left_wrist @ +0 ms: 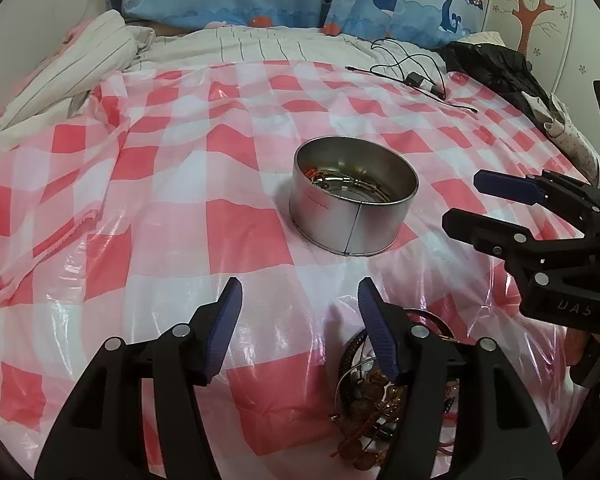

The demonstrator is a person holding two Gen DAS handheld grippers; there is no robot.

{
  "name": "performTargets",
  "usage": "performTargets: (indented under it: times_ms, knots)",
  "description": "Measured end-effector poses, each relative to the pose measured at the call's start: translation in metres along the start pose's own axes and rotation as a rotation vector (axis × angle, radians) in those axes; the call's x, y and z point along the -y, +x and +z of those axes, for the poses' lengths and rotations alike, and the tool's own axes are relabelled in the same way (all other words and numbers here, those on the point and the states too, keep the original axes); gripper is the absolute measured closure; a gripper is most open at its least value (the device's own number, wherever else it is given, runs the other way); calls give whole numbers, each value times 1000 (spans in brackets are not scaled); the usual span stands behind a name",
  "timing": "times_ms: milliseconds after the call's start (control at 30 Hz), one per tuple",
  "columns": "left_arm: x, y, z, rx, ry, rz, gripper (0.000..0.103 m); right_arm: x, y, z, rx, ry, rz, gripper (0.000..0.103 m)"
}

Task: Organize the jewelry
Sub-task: 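Move both open grippers back to the jewelry pile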

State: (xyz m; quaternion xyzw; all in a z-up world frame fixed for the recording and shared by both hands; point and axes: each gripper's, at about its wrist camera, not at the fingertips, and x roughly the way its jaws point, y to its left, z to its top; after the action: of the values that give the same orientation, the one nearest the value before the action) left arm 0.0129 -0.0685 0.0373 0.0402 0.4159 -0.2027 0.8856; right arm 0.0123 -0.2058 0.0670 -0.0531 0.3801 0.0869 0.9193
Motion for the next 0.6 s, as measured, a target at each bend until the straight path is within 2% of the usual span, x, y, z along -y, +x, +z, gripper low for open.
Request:
performTargets:
  times_ms: [600]
  knots:
    - [5,-2,-1,1,27,0,42,-2,-4,1,11,-17,-18,37]
